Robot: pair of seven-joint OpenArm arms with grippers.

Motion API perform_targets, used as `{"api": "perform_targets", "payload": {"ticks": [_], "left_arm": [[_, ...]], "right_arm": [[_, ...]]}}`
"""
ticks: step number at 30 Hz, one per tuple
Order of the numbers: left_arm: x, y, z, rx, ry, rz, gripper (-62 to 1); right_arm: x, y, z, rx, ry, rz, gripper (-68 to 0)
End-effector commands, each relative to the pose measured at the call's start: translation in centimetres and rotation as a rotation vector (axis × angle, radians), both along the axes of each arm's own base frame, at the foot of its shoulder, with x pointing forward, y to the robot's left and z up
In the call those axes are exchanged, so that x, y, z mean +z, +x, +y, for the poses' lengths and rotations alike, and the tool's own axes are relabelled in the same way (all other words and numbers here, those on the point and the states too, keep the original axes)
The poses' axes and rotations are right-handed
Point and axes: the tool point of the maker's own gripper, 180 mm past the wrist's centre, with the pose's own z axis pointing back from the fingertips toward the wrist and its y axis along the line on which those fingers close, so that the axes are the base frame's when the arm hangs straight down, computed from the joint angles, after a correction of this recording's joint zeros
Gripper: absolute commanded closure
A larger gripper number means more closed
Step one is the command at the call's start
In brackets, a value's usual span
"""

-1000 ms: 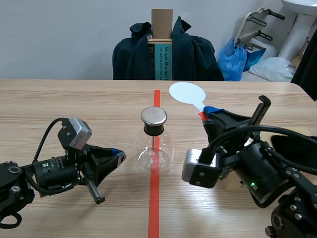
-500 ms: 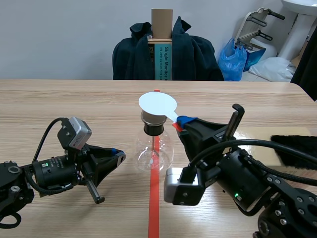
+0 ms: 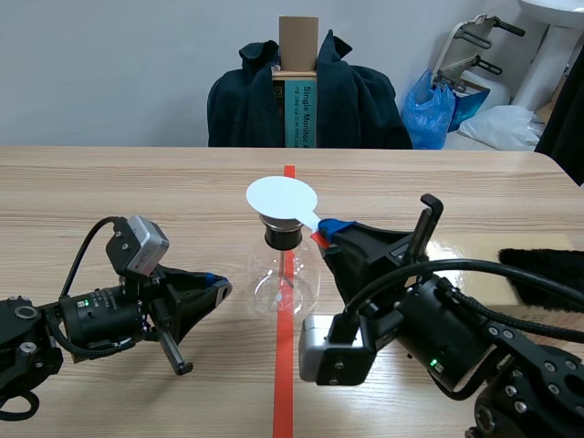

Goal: Do the electroscope experiment.
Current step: 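Move the plate toward and away from the electroscope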

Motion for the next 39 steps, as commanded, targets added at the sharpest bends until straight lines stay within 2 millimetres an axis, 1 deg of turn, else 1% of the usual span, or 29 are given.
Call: {"api": "perform_targets", "payload": {"ticks": [1, 7, 15, 23, 33, 36, 39], "left_arm": [[1.0, 0.4, -0.1, 0.002, -0.027, -0.022, -3.4], [1.0, 0.4, -0.1, 0.002, -0.027, -0.022, -3.4], [1.0, 0.4, -0.1, 0.002, -0.027, -0.022, -3.4], [1.0, 0.4, -0.1, 0.002, -0.027, -0.022, -3.4], [1.0, 0.4, -0.1, 0.002, -0.027, -0.022, -3.4], [1.0, 0.4, -0.1, 0.002, -0.027, -0.022, -3.4], [1.0, 0.4, -0.1, 0.002, -0.027, -0.022, -3.4]], "right_arm": [[1.1, 0.5, -0.2, -0.002, 0.001, -0.038, -0.8], [1.0, 1.1, -0.8, -0.049, -0.005, -0.035, -0.8], [0.7, 2.9, -3.4, -0.224, -0.017, -0.021, -0.8], [0.5, 3.9, -5.1, -0.335, -0.021, -0.012, -0.8], [0.4, 4.2, -5.9, -0.378, -0.033, -0.011, -0.8], [0.4, 4.1, -5.8, -0.372, -0.039, -0.014, -0.8], [0.4, 3.9, -5.2, -0.337, -0.049, -0.02, -0.8]]}}
